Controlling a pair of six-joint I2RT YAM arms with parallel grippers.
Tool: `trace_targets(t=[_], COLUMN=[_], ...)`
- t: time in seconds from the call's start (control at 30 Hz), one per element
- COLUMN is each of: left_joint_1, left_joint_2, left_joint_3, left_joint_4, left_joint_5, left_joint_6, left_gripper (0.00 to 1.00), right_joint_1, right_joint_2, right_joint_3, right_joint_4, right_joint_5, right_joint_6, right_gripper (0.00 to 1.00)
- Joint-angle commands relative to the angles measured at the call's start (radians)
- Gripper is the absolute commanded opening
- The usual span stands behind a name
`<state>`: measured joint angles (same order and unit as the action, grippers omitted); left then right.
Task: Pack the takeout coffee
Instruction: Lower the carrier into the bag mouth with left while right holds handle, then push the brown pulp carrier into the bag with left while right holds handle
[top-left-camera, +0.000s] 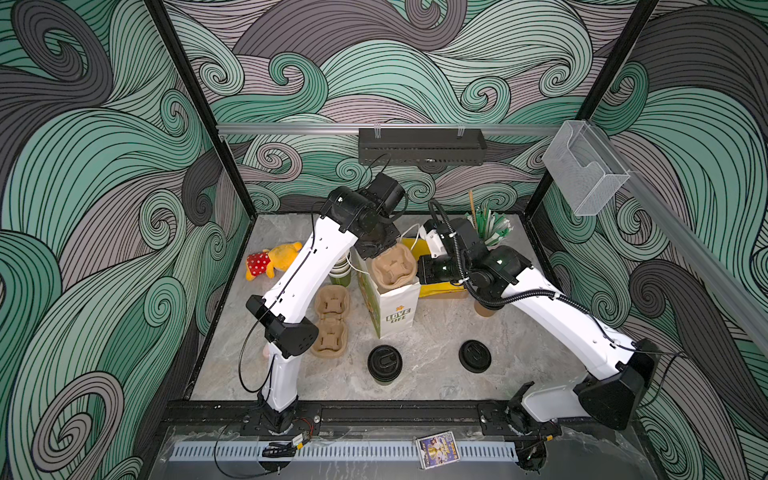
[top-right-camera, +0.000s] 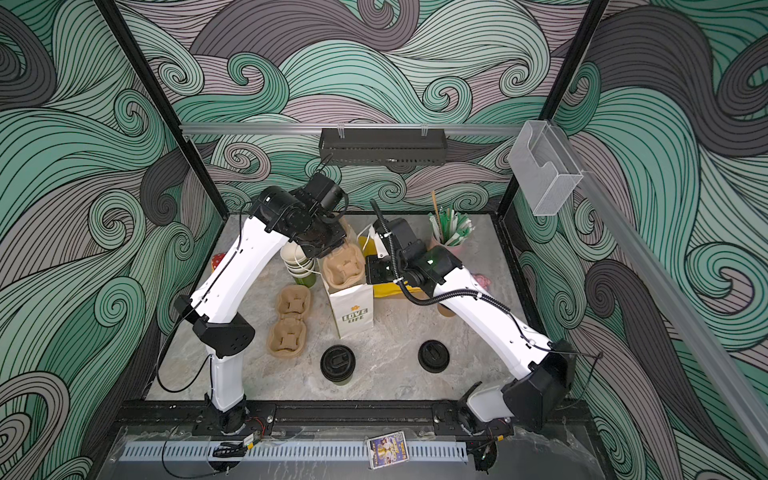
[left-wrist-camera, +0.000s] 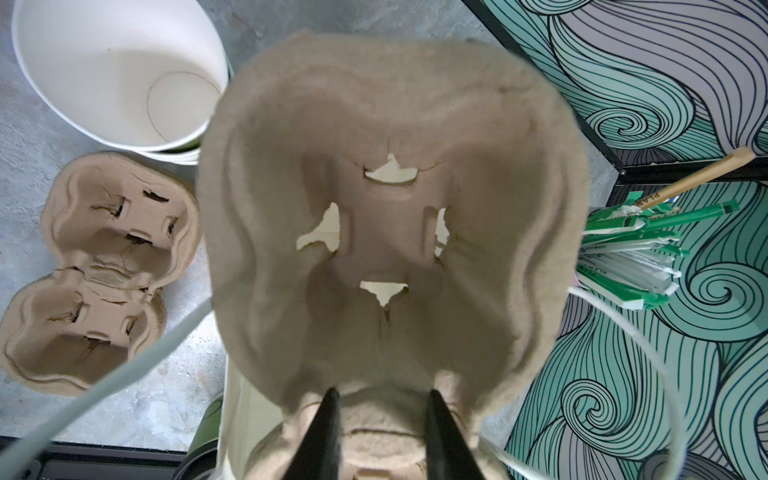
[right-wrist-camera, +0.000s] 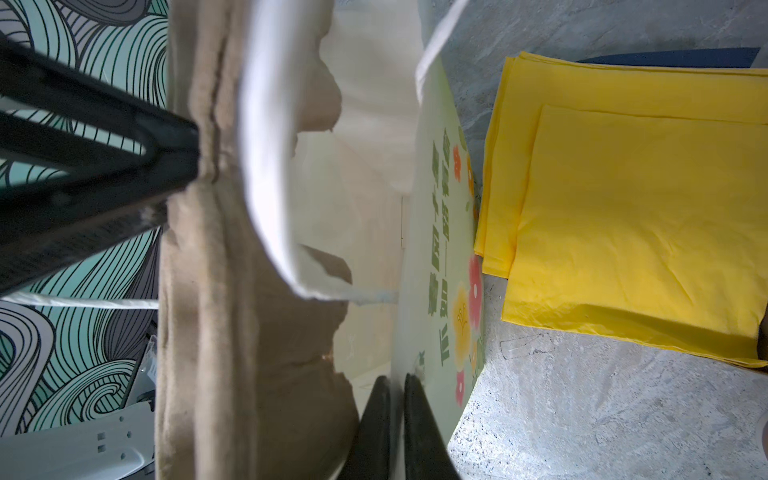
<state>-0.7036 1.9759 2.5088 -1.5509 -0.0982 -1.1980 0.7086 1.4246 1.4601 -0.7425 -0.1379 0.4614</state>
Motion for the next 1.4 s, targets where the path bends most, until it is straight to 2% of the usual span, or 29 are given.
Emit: trace_targets(t=[0.0,0.3,0.7,0.93,1.07,1.17,1.27,1.37], left_joint_1=[-0.006,-0.004,-0.002,-0.001,-0.002,-0.001,-0.002,-0.004], left_joint_2=[0.025,0.034,0.066,0.071,0.067,0.064,0.062,0.049], left_joint_3=[-0.001,-0.005,0.017,0.046,0.05,0.049,0.05,0.05], left_joint_4=[-0.048,-0.07,-0.104,-0.104,-0.096,-0.098,-0.088,-0.066], left_joint_5=[0.037,0.026,0.02,0.011,0.002,-0.006,-0.009,-0.028], left_joint_6=[-0.043,0.011,0.079,0.091,0.094,0.096,0.095,0.092], left_gripper=[0.0,0.0,0.0,0.0,0.0,0.0,0.0,0.0], right_joint_1=[0.018,0.02,0.013,-0.035,-0.038,-0.038,-0.037,-0.038], right_joint_2=[0.001,-0.051,-0.133,-0.045,0.015,0.043,0.073,0.085], right_joint_3=[0.014,0.008,0.069,0.195,0.248,0.265,0.288,0.294], right_joint_4=[0.015,-0.018,-0.088,-0.117,-0.155,-0.156,-0.157,-0.157], right_joint_5=[0.024,0.087,0.194,0.096,0.085,0.103,0.105,0.087], right_joint_6=[0.02,0.0,-0.077,-0.066,-0.057,-0.045,-0.04,-0.033], right_gripper=[0.17,0.39,0.6,0.72,0.72,0.68,0.58,0.43])
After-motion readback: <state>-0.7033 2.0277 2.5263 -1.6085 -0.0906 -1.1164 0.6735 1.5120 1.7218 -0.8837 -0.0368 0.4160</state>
